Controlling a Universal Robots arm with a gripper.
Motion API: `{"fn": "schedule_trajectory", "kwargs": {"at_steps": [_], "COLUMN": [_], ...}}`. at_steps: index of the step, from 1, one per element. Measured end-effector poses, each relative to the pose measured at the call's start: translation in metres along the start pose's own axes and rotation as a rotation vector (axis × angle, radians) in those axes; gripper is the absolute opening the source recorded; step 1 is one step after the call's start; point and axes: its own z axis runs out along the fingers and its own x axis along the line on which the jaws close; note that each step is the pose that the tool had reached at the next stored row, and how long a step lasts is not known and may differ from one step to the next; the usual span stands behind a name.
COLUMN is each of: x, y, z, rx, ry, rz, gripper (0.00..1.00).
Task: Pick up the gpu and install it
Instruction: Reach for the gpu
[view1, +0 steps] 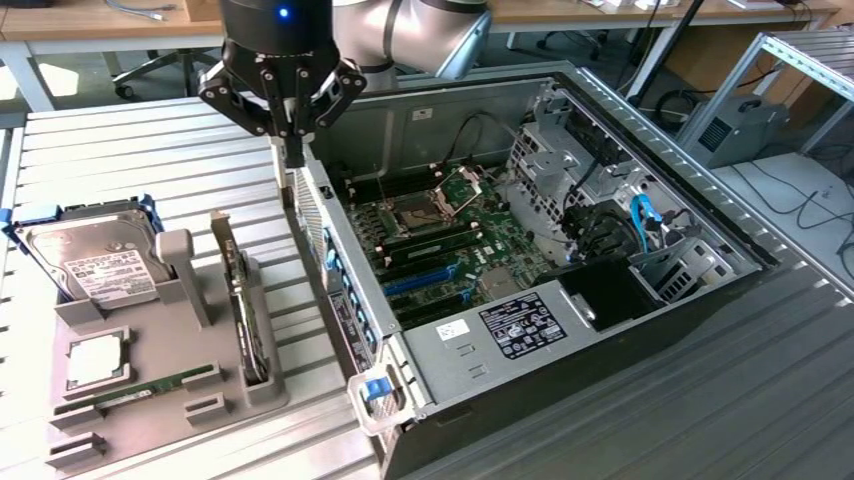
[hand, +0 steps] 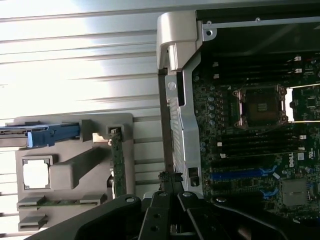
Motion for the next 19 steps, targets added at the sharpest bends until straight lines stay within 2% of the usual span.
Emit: {"fn": "schedule_trajectory", "kwargs": {"at_steps": [19], "x": [0.0103], "y": [-0.0008], "z": [-0.0003], "rx": [0.0009], "ry": [0.0], "rz": [0.0], "gripper": [0.11]}}
